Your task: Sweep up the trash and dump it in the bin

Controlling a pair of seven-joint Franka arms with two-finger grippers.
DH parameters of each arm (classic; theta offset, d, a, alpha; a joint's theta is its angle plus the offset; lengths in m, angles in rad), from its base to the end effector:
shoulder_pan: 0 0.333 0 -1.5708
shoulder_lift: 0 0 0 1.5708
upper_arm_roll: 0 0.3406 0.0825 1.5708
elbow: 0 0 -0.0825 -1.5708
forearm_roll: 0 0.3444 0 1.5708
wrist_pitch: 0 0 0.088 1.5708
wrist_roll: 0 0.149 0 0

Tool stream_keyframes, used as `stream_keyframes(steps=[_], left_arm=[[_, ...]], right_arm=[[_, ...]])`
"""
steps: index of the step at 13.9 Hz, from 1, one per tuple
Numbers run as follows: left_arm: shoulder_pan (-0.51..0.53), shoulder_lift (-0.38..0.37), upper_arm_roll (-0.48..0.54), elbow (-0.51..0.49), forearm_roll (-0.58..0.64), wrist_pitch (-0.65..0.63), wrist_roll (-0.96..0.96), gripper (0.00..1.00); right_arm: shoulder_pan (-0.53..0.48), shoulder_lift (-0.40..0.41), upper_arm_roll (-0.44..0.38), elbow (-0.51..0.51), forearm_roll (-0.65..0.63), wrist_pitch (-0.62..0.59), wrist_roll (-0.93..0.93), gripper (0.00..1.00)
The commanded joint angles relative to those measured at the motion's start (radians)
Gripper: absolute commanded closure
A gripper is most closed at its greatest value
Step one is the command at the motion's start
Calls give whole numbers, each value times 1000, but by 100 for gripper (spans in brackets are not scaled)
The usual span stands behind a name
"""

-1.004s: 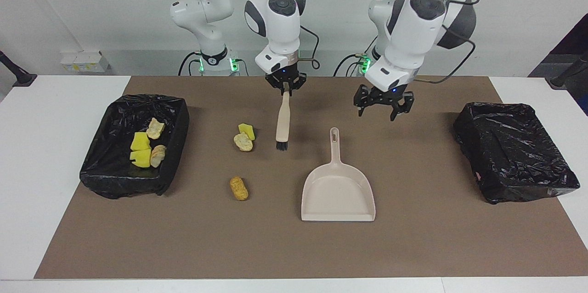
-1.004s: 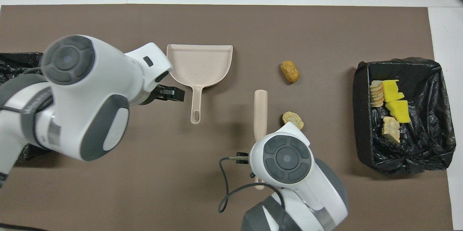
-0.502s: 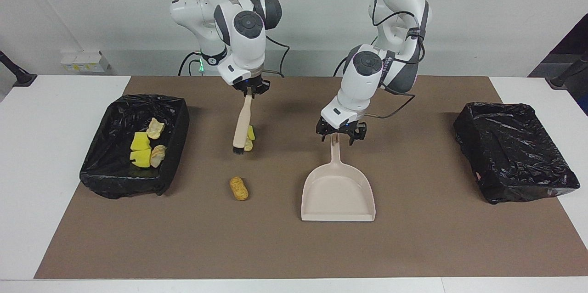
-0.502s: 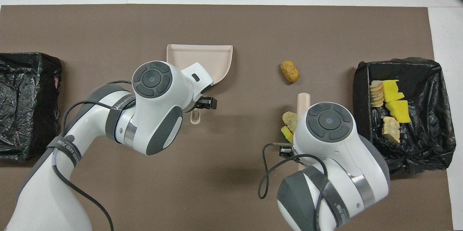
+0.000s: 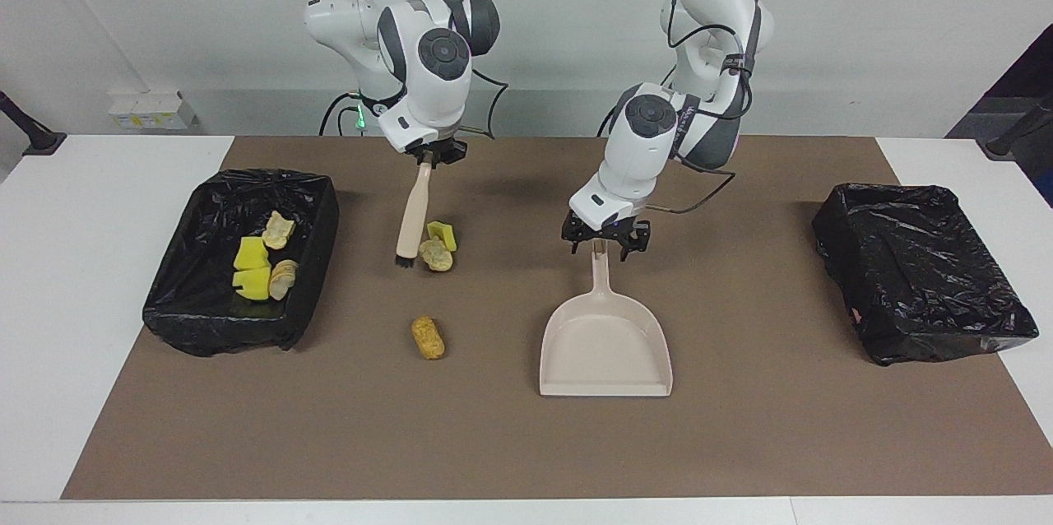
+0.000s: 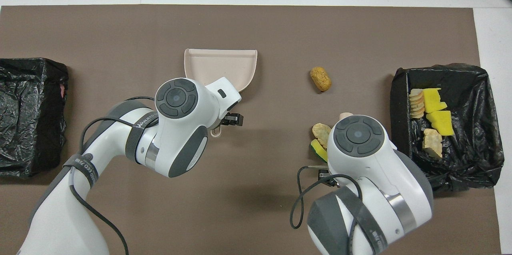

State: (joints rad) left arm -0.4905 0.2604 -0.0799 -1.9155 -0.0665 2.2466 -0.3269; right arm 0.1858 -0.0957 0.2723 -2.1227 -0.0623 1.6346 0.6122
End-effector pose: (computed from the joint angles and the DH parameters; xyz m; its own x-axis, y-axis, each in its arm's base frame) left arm 0.5007 -0.3232 0.3711 0.9795 -0.1969 0.0416 -0.2000 -0.9753 0.0935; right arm 0.3797 0.1795 0.4299 0.9466 -0.1781 -0.2689 -0.0973 -0.9526 0.2883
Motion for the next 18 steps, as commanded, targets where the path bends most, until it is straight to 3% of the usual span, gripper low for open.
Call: stream_keyframes(steps=[1, 2, 6, 8, 14, 15, 16, 18], left_arm=[[-11, -23, 15, -36, -9, 30, -1, 40], [-13, -23, 15, -34, -9, 30, -3, 46], [-13, -21, 15, -34, -9, 31, -14, 49], [-13, -21, 17, -34, -9, 31, -14, 56], [-10, -21, 17, -34, -9, 33, -31, 56], [-7, -20, 17, -33, -9, 33, -29, 82], [-2, -18, 17, -28, -7, 33, -18, 100], [1, -10, 19, -7, 34, 10, 6, 100]], right_arm=[[-11, -29, 11, -17, -13, -13, -11, 100], [-11, -30, 11, -19, -10, -13, -12, 100], [-12, -62, 13, -69, -5, -9, -23, 100], [-13, -68, 13, -95, -4, -1, -25, 100], [-2, -78, 16, -175, 7, 69, -17, 100], [3, -81, 16, -189, 10, 85, -14, 100], [3, -82, 16, -200, 19, 99, -11, 100], [1, -84, 16, -206, 53, 119, -20, 100]])
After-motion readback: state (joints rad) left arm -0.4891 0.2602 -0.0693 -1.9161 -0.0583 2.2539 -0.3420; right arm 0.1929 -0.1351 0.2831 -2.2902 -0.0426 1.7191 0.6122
